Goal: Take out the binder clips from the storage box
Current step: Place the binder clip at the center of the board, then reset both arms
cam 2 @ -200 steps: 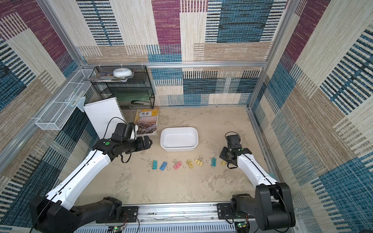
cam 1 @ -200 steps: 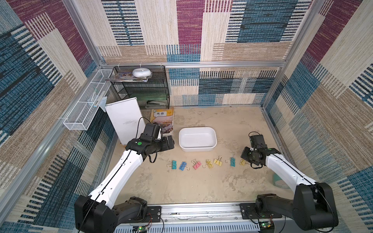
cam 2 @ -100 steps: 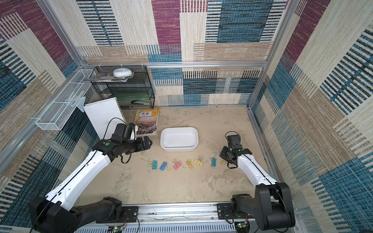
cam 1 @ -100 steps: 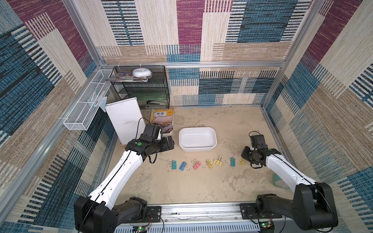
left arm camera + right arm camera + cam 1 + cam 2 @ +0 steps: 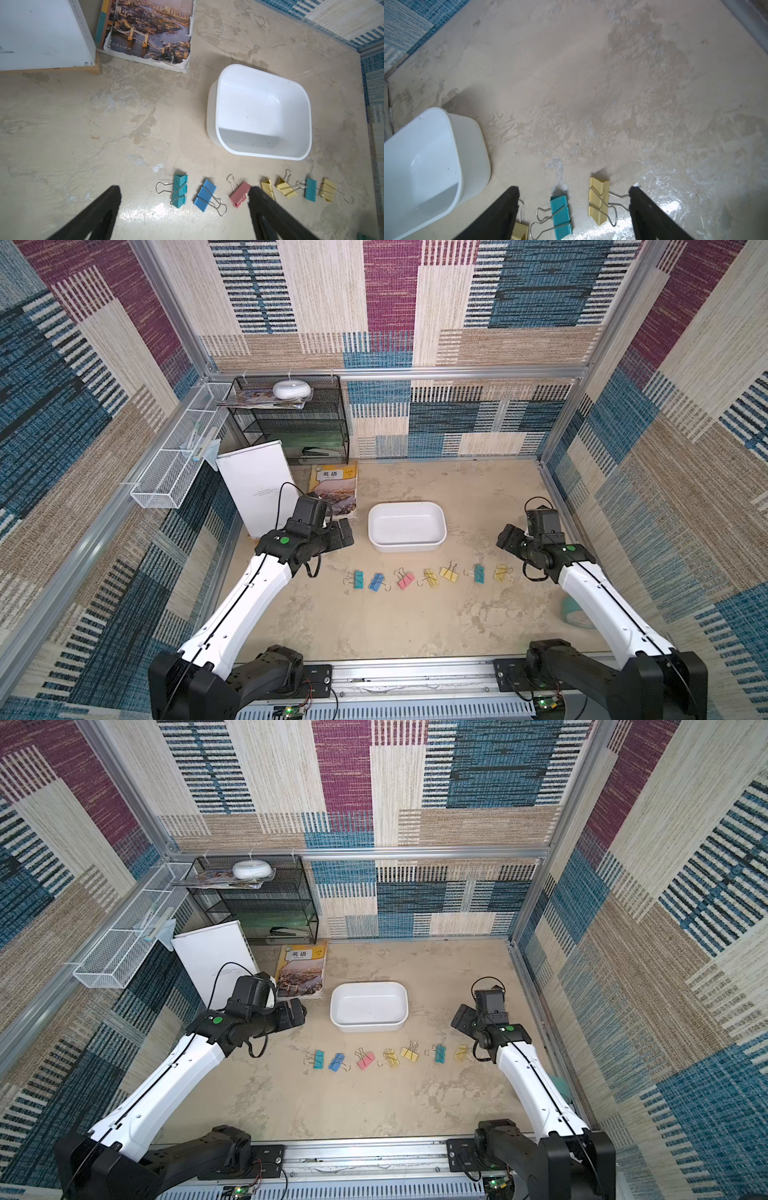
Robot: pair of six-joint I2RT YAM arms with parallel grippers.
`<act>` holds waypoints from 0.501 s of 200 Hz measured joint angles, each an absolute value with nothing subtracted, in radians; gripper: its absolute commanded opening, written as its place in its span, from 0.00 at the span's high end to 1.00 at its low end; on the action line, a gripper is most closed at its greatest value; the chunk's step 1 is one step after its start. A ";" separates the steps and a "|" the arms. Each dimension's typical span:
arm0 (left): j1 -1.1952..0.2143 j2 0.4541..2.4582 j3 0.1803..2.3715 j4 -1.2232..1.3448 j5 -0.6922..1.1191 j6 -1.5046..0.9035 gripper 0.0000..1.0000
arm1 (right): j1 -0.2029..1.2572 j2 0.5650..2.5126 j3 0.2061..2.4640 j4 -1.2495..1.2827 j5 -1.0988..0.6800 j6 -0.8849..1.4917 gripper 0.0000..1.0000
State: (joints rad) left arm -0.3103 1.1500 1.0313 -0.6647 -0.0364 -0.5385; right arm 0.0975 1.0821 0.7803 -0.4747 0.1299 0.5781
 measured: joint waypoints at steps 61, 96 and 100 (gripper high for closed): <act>-0.310 1.037 0.818 -0.433 -0.366 -0.477 0.00 | 0.097 1.013 0.688 -0.147 0.284 0.467 0.01; -0.273 1.088 0.642 -0.125 -0.529 -0.310 0.00 | 0.098 1.050 0.538 0.200 0.368 0.337 0.01; -0.266 1.107 0.630 -0.090 -0.534 -0.291 0.00 | 0.098 1.066 0.522 0.241 0.379 0.320 0.01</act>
State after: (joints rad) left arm -0.2665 1.1072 0.6296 -0.0898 -0.5343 -0.2909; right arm 0.0978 1.0664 0.5224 0.2413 0.3786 0.3199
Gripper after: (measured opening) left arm 0.996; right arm 0.993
